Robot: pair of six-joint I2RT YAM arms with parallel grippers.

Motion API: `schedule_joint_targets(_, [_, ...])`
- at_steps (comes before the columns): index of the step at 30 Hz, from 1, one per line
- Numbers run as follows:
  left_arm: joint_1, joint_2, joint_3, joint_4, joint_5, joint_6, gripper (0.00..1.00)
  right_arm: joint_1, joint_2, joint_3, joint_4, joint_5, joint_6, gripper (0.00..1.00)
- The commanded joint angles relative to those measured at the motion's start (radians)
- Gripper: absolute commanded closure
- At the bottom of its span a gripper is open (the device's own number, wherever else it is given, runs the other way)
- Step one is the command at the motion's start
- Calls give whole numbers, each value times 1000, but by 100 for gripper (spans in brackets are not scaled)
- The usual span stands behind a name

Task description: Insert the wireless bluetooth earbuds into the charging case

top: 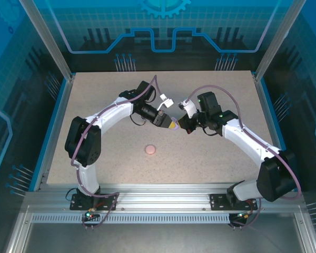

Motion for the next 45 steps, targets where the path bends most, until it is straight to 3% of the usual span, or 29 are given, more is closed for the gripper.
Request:
schedule_joint_targets(1, [2, 14, 28, 1, 38, 10, 82, 18, 5, 35, 9, -11, -2, 100])
schedule_joint_targets(4, [2, 14, 27, 11, 35, 3, 93, 17, -5, 37, 9, -1, 6, 100])
schedule_joint_targets(6, [2, 9, 21, 26, 26, 0, 100, 13, -19, 40, 6, 18, 23, 86])
schedule_joint_targets(10, [4, -17, -5, 79, -6, -30, 100, -28, -63, 38, 6, 40, 88, 52])
schedule_joint_targets(12, [7, -34, -19, 109, -43, -61, 100, -71, -104, 17, 20, 21, 136, 47])
schedule_joint_targets(17, [9, -94, -64, 198, -193, -156, 100, -164, -183, -17, 15, 10, 248, 41])
schedule_joint_targets(23, [8, -192, -162, 349, -345, -248, 100, -201, -198, -3, -59, 104, 375, 40])
schedule_joint_targets(31, [8, -368, -375, 634, -515, -276, 100, -212, -126, -11, -99, 189, 496, 39])
schedule_joint_targets(34, [4, -442, -498, 831, -583, -294, 100, -213, -86, -13, -95, 192, 517, 39])
schedule_joint_targets(40, [-37, -561, -704, 1193, -826, -243, 100, -205, 3, 0, -77, 160, 531, 40])
schedule_joint_targets(45, [-84, -584, -759, 1378, -886, -121, 100, -178, 100, 45, -80, 142, 533, 41])
